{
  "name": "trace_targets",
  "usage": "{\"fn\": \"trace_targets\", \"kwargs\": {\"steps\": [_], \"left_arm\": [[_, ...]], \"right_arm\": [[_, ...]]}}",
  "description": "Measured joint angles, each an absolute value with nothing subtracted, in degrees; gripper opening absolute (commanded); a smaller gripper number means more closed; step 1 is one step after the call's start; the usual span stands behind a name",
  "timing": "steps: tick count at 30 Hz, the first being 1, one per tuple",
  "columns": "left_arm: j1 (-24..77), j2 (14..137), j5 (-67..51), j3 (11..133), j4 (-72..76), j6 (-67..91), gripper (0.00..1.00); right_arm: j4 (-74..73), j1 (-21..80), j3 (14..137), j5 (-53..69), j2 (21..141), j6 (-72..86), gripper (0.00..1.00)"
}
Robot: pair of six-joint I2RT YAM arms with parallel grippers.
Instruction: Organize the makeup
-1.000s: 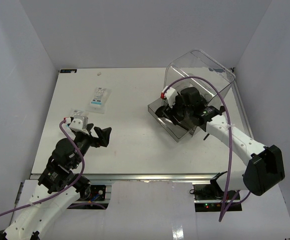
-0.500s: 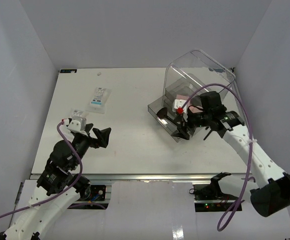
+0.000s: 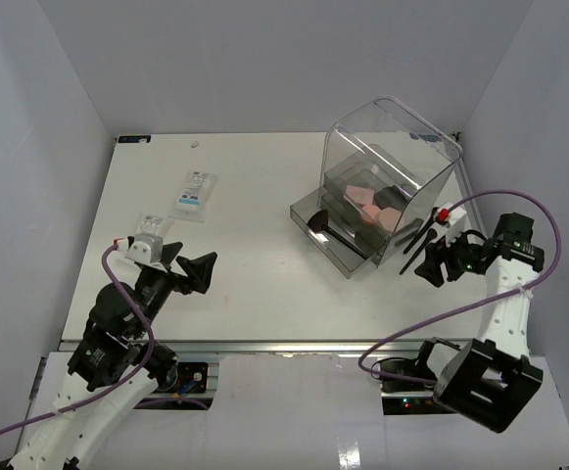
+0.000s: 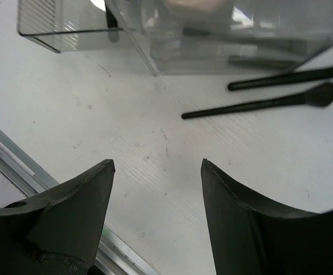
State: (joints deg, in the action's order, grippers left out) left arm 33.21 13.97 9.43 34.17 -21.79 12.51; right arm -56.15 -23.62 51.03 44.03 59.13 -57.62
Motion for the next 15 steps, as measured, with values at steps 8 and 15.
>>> {"fn": "trace_targets", "kwargs": {"steps": [8, 15], "left_arm": [[33.21, 12.73, 8.55, 34.11, -21.8, 12.51, 0.98], [33.21, 11.64, 8.52, 34.11, -21.7, 12.5, 0.98]], "right_arm": [[-56.9, -34.09, 52.77, 45.25, 72.4, -54.4, 0.9], [-41.65, -32.22, 52.56, 39.39, 76.73, -35.55, 0.9]]}}
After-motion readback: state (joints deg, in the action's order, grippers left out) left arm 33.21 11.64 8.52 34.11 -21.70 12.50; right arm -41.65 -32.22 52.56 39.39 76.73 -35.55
